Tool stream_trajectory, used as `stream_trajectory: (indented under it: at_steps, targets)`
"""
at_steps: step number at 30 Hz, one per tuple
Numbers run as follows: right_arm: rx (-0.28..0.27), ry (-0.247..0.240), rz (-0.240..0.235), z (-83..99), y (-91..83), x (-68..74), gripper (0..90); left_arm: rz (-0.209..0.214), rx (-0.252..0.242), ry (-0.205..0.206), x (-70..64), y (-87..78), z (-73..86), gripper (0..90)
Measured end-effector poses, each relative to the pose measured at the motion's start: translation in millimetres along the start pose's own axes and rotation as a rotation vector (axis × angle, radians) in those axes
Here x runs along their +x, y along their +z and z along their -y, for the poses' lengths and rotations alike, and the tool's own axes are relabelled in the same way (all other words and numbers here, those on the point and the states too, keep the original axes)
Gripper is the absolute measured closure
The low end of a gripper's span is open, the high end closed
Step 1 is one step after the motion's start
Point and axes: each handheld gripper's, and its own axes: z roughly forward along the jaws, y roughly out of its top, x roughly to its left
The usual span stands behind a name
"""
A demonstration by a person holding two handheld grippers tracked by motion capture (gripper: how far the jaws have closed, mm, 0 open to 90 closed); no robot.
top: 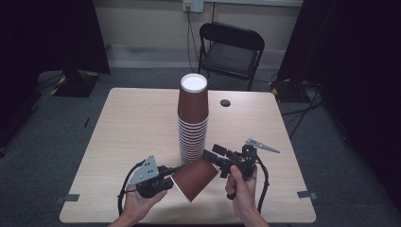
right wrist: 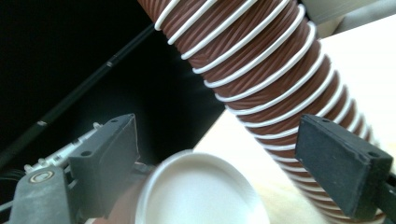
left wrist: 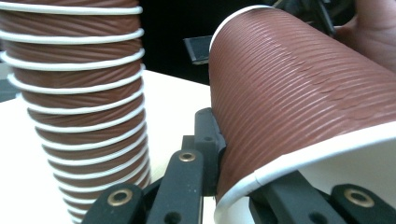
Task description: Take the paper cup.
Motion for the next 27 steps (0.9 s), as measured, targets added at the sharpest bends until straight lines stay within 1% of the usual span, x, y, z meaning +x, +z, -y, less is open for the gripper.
stream_trajectory:
  at_steps: [1, 2, 3, 4, 5, 6, 8, 9, 10, 11, 12, 13, 15, 16, 17, 18, 19, 20, 23, 24, 25, 27]
  targets:
    - [0.002, -0.023, 0.004, -0.9, -0.9, 0.2, 13.1, -0.009, 0.004, -0.011, 1.8, -1.9, -0.5, 85.4]
    - [0.002, -0.041, 0.012, -1.4, -2.0, 0.9, 13.1, -0.003, 0.007, -0.029, 4.2, -3.2, -1.0, 85.4]
    - [0.005, -0.063, 0.020, -1.8, -3.2, 1.7, 13.1, -0.001, 0.029, -0.041, 6.4, -4.7, -1.8, 85.4]
    - [0.011, -0.088, 0.022, -1.9, -4.3, 2.5, 13.2, -0.002, 0.040, -0.048, 8.2, -6.1, -1.9, 85.4]
    - [0.014, -0.106, 0.033, -1.7, -5.2, 3.6, 13.2, 0.006, 0.050, -0.065, 10.1, -6.4, -1.7, 85.4]
    - [0.019, -0.127, 0.042, -1.5, -6.2, 4.6, 13.2, -0.001, 0.060, -0.075, 11.4, -6.6, -1.3, 85.2]
    - [0.029, -0.154, 0.040, -0.8, -7.7, 5.6, 13.2, 0.011, 0.085, -0.097, 14.2, -6.9, -1.0, 85.3]
    - [0.034, -0.168, 0.018, -0.3, -7.8, 5.7, 13.2, 0.009, 0.098, -0.096, 15.1, -7.4, -1.2, 85.3]
    - [0.041, -0.181, 0.011, 0.3, -8.8, 6.0, 13.2, 0.008, 0.114, -0.099, 15.6, -7.1, -1.6, 85.3]
    - [0.052, -0.198, 0.017, 0.8, -9.7, 6.8, 13.2, 0.014, 0.133, -0.101, 16.1, -7.3, -2.3, 85.3]
    - [0.060, -0.216, 0.004, 1.5, -9.9, 7.2, 13.2, 0.008, 0.136, -0.101, 16.1, -7.7, -2.5, 85.4]
    - [0.073, -0.233, 0.000, 2.1, -10.1, 7.8, 13.2, 0.010, 0.151, -0.106, 16.8, -7.8, -3.1, 85.4]
    - [0.098, -0.261, -0.008, 3.7, -9.9, 8.8, 13.3, -0.016, 0.162, -0.091, 15.2, -8.2, -3.3, 85.4]
    - [0.113, -0.268, -0.013, 4.8, -9.6, 9.3, 13.2, -0.028, 0.182, -0.082, 14.5, -7.5, -3.4, 85.4]
    - [0.128, -0.266, -0.023, 5.6, -8.9, 9.2, 13.2, -0.034, 0.195, -0.082, 13.4, -6.4, -3.0, 85.4]
    - [0.143, -0.259, -0.048, 6.4, -8.1, 8.8, 13.4, -0.032, 0.210, -0.078, 13.0, -5.6, -2.8, 85.4]
    - [0.149, -0.260, -0.049, 7.2, -7.7, 9.2, 13.3, -0.032, 0.223, -0.074, 12.2, -4.2, -2.6, 85.4]
    - [0.152, -0.271, -0.046, 7.8, -7.4, 10.0, 13.4, -0.028, 0.236, -0.068, 11.6, -2.9, -2.6, 85.5]
    - [0.168, -0.311, -0.039, 9.2, -6.5, 13.2, 13.9, -0.013, 0.274, -0.069, 10.8, 0.4, -2.6, 85.4]
    - [0.179, -0.330, -0.038, 9.9, -6.1, 14.6, 14.2, -0.002, 0.295, -0.074, 11.3, 1.6, -2.7, 85.4]
    - [0.190, -0.348, -0.032, 10.9, -5.6, 16.0, 14.4, -0.002, 0.306, -0.070, 11.4, 2.1, -2.4, 85.4]
    - [0.224, -0.383, -0.023, 13.3, -4.6, 18.5, 14.4, 0.000, 0.323, -0.083, 11.7, 3.4, -2.0, 85.4]
